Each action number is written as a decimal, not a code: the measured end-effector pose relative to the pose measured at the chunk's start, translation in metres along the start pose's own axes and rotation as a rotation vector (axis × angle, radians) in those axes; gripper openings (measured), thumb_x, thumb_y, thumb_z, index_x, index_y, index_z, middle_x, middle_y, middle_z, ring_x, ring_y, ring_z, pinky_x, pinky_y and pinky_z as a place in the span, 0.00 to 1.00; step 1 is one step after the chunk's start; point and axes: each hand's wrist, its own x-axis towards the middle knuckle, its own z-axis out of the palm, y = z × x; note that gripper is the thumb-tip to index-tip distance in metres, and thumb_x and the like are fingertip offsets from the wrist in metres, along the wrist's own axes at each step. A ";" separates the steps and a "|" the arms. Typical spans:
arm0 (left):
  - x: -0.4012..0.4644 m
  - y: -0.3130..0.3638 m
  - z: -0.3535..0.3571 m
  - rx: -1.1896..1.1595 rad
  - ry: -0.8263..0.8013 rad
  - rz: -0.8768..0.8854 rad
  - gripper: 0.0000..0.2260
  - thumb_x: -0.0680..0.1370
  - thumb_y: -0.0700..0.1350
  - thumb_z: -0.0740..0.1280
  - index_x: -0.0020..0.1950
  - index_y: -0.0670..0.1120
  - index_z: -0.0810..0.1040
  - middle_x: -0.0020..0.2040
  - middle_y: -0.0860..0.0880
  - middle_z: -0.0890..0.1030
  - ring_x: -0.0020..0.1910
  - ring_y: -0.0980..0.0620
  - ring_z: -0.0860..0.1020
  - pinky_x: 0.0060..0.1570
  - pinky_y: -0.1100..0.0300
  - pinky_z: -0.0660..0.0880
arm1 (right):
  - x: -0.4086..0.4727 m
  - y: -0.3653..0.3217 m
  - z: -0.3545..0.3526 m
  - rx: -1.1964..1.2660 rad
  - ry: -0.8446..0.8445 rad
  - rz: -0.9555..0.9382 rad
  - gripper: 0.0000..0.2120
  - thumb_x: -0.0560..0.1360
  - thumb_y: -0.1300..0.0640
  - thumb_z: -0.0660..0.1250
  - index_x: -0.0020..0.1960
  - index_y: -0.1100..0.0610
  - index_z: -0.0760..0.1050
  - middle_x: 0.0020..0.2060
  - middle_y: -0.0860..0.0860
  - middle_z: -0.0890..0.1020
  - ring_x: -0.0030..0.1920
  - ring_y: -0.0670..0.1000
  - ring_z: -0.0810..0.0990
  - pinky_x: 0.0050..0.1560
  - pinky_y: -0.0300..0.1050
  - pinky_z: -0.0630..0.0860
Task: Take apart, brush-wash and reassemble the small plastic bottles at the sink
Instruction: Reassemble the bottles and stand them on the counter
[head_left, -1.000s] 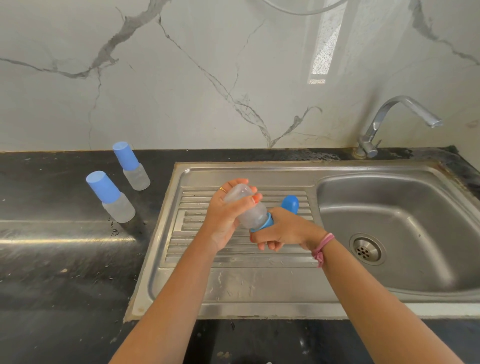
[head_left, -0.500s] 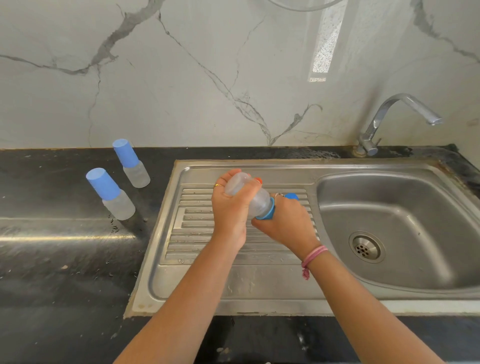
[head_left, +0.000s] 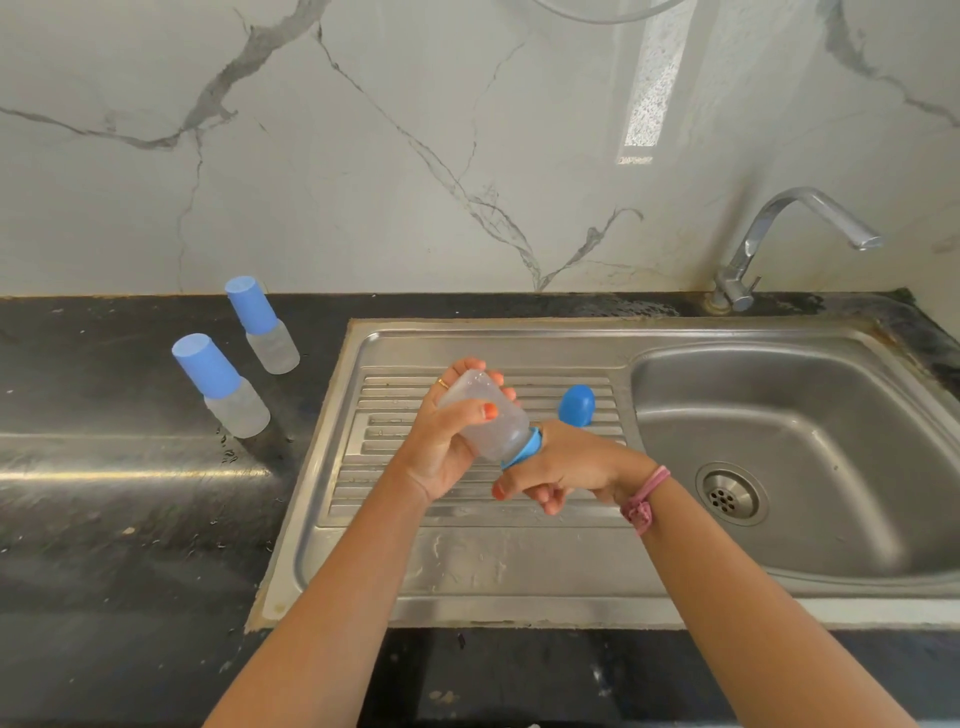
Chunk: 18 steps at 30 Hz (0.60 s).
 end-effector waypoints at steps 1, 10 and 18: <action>-0.001 -0.002 0.000 -0.023 0.027 0.007 0.22 0.62 0.40 0.72 0.53 0.50 0.74 0.47 0.50 0.79 0.48 0.51 0.79 0.47 0.55 0.79 | -0.001 -0.001 -0.001 -0.001 -0.030 0.002 0.11 0.72 0.55 0.74 0.35 0.57 0.75 0.26 0.50 0.78 0.27 0.47 0.78 0.34 0.38 0.76; -0.008 -0.014 0.005 0.226 0.463 -0.160 0.18 0.79 0.58 0.64 0.61 0.46 0.76 0.49 0.47 0.78 0.41 0.55 0.76 0.40 0.61 0.74 | -0.014 0.026 -0.043 0.551 0.127 -0.242 0.30 0.62 0.40 0.78 0.60 0.52 0.78 0.45 0.51 0.84 0.41 0.46 0.81 0.45 0.38 0.79; -0.019 -0.013 0.014 -0.002 -0.026 -0.484 0.26 0.72 0.49 0.74 0.65 0.39 0.73 0.58 0.38 0.80 0.53 0.40 0.82 0.50 0.54 0.81 | 0.002 0.024 -0.015 0.700 0.151 -0.465 0.32 0.65 0.47 0.76 0.65 0.56 0.73 0.64 0.54 0.78 0.65 0.55 0.76 0.62 0.53 0.75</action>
